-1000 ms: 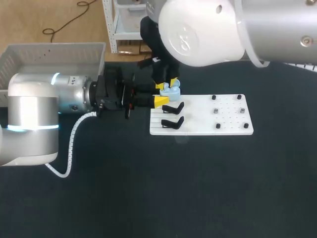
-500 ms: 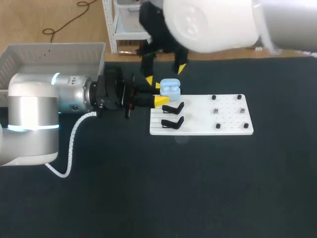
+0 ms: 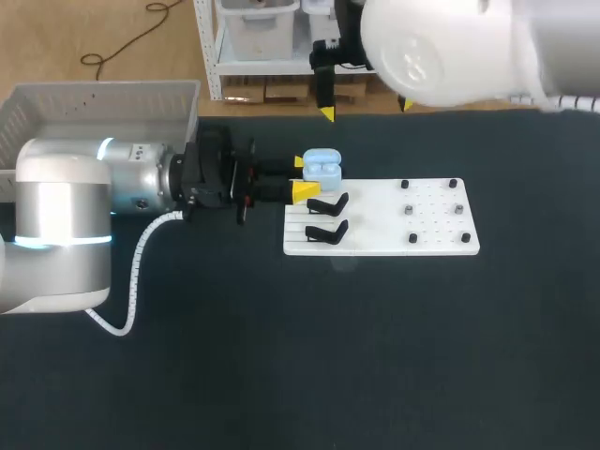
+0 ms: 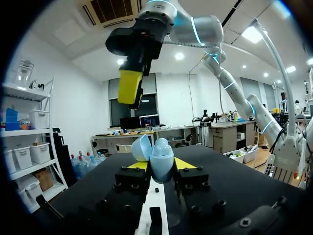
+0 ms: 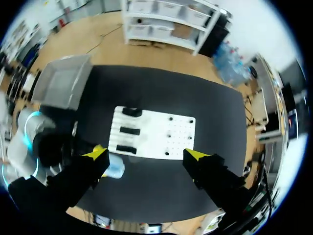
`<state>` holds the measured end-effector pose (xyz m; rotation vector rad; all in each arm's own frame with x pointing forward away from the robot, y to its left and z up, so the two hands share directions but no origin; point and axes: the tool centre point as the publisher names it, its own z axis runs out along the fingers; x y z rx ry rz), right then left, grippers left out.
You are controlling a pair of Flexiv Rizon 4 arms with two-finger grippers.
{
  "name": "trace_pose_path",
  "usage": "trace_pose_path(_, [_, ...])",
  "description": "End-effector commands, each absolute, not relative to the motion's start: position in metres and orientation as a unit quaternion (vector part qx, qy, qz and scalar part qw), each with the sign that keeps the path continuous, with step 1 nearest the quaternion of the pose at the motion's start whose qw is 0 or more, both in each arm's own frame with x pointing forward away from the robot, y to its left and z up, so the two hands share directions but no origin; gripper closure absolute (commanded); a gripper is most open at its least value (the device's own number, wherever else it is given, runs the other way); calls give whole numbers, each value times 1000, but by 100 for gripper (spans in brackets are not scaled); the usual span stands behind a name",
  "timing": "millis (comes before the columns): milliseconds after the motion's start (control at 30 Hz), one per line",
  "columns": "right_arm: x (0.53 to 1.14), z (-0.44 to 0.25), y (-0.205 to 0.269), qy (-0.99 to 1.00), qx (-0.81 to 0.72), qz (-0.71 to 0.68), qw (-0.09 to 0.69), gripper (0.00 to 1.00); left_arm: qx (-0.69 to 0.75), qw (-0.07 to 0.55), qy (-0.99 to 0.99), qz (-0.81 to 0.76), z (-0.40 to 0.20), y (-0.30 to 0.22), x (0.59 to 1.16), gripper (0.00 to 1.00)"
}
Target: Pick up each earbud case from the left stands, insert the matching earbuds, close the lid, and place the case in the box.
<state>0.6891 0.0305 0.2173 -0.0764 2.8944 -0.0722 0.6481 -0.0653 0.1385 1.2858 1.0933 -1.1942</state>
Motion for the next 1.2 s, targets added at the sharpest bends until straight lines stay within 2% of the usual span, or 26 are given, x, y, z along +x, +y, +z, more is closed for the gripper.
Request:
trace_pose_path(33, [699, 205, 39, 992, -1, -41, 117, 0, 534, 513, 454, -496, 138, -65, 648, 100])
trace_pose_path(400, [703, 173, 38, 996, -17, -45, 72, 0, 534, 513, 454, -496, 138, -65, 648, 100])
trace_pose_path(1200, [664, 189, 32, 997, -42, 1, 67, 0, 534, 513, 454, -496, 138, -65, 648, 100])
